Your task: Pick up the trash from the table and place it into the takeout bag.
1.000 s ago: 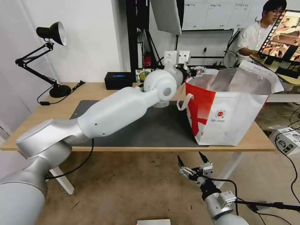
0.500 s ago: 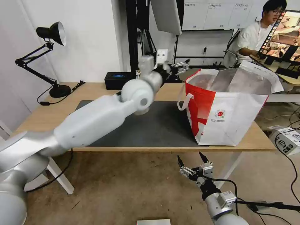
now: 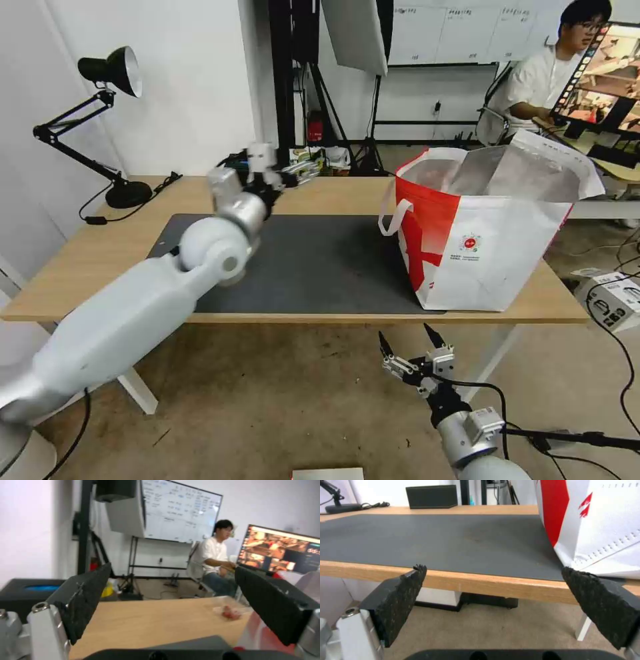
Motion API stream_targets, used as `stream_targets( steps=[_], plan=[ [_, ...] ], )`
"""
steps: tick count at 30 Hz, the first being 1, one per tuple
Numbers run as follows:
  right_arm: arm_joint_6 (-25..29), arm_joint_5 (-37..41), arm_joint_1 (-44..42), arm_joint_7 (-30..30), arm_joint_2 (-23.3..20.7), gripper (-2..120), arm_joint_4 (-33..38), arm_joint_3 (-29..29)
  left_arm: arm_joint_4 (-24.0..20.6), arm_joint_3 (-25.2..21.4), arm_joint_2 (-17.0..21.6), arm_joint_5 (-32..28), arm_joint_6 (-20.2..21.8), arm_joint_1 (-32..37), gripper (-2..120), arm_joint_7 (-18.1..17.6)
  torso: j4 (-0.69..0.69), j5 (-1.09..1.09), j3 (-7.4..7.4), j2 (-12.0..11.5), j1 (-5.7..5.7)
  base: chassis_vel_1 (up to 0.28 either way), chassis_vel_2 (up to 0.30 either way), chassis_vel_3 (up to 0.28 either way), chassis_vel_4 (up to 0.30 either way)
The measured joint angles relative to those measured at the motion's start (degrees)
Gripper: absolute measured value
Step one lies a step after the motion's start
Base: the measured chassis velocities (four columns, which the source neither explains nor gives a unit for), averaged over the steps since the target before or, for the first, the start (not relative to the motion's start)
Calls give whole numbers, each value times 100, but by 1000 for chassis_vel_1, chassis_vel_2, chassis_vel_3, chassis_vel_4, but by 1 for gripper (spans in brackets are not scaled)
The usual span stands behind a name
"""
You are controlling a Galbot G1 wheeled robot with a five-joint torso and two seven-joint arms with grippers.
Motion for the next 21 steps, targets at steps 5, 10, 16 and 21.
stream_targets(
  steps=[5, 10, 16, 21],
  plan=[
    [0, 0, 0, 0, 0, 100, 0, 0, -266, -798, 212, 324, -41, 1037, 100, 174, -2, -1, 0, 0, 0, 0, 0, 0, 0],
    [0, 0, 0, 0, 0, 100, 0, 0, -584, -1997, 582, 762, -485, 2769, 100, 461, 2, 1, 0, 1, -1, 0, 0, 0, 0],
    [0, 0, 0, 0, 0, 100, 0, 0, -697, -2734, 430, 1306, -701, 3818, 100, 657, 0, 2, 0, 0, 0, 0, 0, 0, 0],
    [0, 0, 0, 0, 0, 100, 0, 0, -685, -3102, 98, 1719, -866, 4328, 100, 764, -1, 1, 0, 1, 0, 0, 0, 0, 0]
  ],
)
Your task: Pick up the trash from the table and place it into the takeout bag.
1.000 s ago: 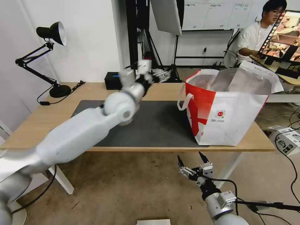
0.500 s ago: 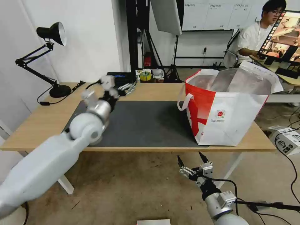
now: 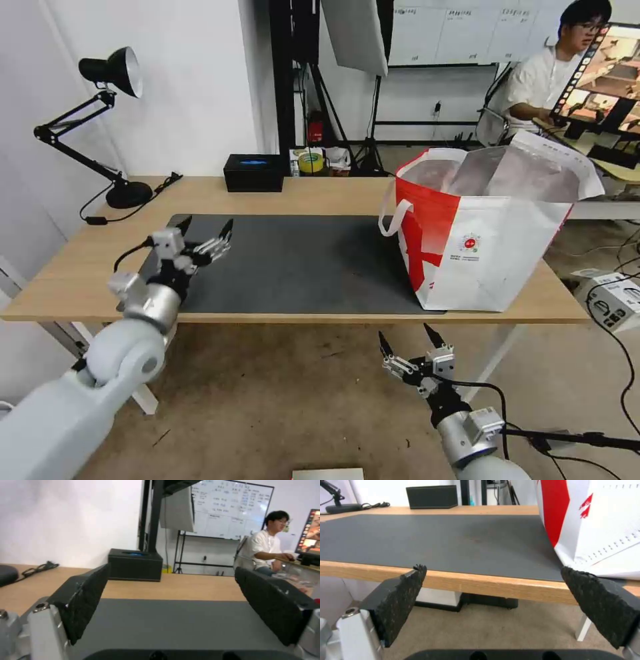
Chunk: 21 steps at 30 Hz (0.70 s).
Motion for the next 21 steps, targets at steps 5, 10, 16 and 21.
stream_targets(
  steps=[5, 10, 16, 21],
  plan=[
    [0, 0, 0, 0, 0, 100, 0, 0, 3, -271, -287, 422, -165, 491, 100, 74, 0, 0, 0, -1, 0, 0, 0, 0, 0],
    [0, 0, 0, 0, 0, 100, 0, 0, 28, -541, -447, 797, -375, 955, 100, 182, 0, 0, 0, -1, 1, 0, 0, 0, 0],
    [0, 0, 0, 0, 0, 100, 0, 0, 6, -1044, -753, 1064, -605, 1731, 100, 448, 1, 0, 0, -1, 0, 0, 0, 0, 0],
    [0, 0, 0, 0, 0, 100, 0, 0, -71, -1242, -1004, 1257, -617, 2177, 100, 580, 1, 0, 0, 0, 0, 0, 0, 0, 0]
  ],
)
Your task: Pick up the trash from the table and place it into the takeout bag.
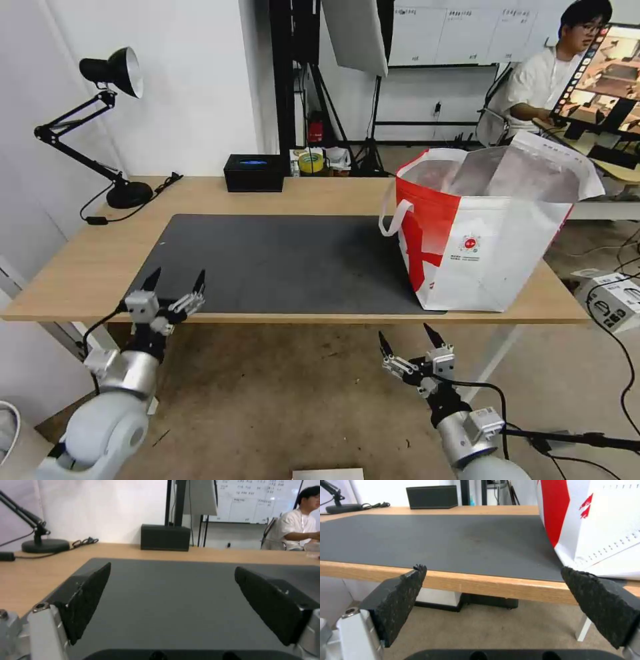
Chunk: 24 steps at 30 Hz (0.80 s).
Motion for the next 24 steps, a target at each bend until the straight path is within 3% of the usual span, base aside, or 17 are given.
stream_targets(
  steps=[13, 24],
  plan=[
    [0, 0, 0, 0, 0, 100, 0, 0, 58, -47, -488, 327, -125, 550, 100, 10, 0, 0, 0, 0, 0, 0, 0, 0, 0],
    [0, 0, 0, 0, 0, 100, 0, 0, 142, -56, -559, 312, -226, 753, 100, 83, 0, 0, 0, 0, 0, 0, 0, 0, 0]
  ],
)
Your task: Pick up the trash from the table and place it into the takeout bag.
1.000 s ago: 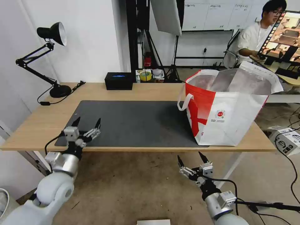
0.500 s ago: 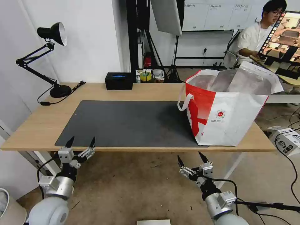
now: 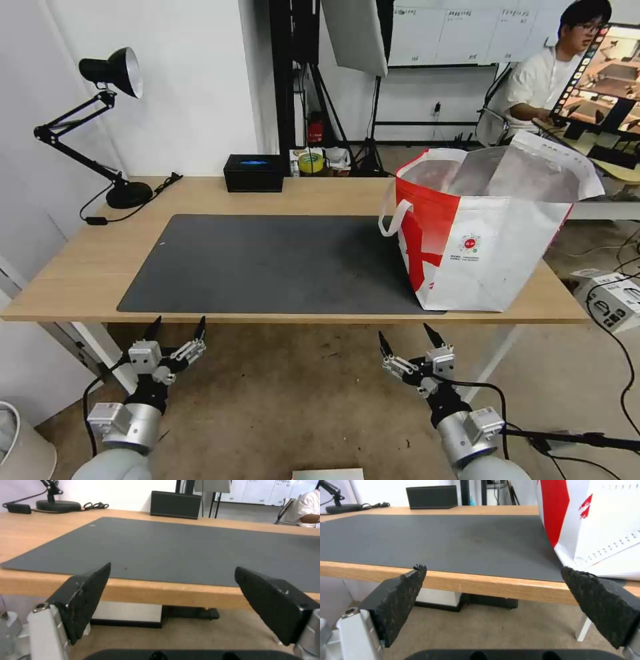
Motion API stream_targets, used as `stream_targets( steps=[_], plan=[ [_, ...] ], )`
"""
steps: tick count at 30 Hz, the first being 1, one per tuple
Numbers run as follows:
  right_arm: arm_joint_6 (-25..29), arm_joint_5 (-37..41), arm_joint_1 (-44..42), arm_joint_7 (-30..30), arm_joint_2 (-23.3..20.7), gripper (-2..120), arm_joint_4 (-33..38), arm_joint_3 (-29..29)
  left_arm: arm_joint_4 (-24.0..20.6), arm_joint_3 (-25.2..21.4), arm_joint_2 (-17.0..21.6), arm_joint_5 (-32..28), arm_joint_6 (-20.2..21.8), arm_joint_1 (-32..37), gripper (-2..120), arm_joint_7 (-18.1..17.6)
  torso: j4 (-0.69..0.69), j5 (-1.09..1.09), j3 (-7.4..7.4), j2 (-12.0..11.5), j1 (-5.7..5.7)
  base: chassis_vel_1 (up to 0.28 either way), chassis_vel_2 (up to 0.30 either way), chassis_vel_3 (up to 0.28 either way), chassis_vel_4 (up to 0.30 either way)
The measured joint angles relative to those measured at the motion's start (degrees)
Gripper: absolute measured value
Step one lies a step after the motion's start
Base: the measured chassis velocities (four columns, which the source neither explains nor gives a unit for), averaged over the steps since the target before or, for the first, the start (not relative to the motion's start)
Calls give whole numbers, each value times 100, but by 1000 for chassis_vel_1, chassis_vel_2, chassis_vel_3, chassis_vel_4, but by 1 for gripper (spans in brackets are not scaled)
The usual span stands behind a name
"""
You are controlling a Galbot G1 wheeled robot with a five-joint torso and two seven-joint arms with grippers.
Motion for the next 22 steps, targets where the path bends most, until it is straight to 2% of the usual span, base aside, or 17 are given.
stream_targets(
  steps=[8, 22],
  plan=[
    [0, 0, 0, 0, 0, 100, 0, 0, 147, 44, -50, -1, -60, -83, 100, 48, -1, 0, 0, 0, 1, 0, 0, 0, 0],
    [0, 0, 0, 0, 0, 100, 0, 0, 159, 53, -63, -1, -61, -102, 100, 50, 0, 0, 0, 0, 1, 0, 0, 0, 0]
  ],
)
